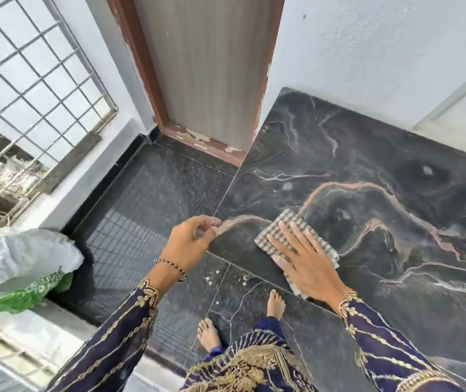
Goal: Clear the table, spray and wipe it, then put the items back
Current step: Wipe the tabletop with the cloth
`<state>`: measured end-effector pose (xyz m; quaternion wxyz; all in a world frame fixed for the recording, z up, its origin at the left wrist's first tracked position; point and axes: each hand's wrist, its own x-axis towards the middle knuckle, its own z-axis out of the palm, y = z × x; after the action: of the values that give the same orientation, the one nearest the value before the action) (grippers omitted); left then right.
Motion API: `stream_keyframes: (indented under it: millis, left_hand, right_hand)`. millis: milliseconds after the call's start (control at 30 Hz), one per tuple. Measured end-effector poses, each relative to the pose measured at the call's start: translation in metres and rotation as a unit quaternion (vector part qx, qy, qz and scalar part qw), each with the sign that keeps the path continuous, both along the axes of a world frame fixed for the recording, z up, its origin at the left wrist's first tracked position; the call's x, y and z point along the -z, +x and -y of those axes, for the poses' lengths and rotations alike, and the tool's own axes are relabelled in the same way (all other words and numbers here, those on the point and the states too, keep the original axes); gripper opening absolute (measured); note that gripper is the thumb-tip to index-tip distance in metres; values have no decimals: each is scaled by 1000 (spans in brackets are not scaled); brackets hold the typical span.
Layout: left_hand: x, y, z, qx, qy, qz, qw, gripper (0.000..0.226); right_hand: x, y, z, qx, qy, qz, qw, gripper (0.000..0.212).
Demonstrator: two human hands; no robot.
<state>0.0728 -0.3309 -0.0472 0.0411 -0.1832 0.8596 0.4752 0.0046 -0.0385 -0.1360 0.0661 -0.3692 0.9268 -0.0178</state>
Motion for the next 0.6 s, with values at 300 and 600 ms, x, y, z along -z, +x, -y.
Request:
stream_keyframes:
  millis: [300, 600]
  left_hand:
    - [11, 5, -3, 40, -35, 33, 998, 18]
    - [27, -50, -22, 90, -147, 31, 985, 17]
  right_hand:
    - [0, -4, 101, -164, -14, 69, 984, 53]
    - [15, -133, 92, -180, -38, -3, 983, 51]
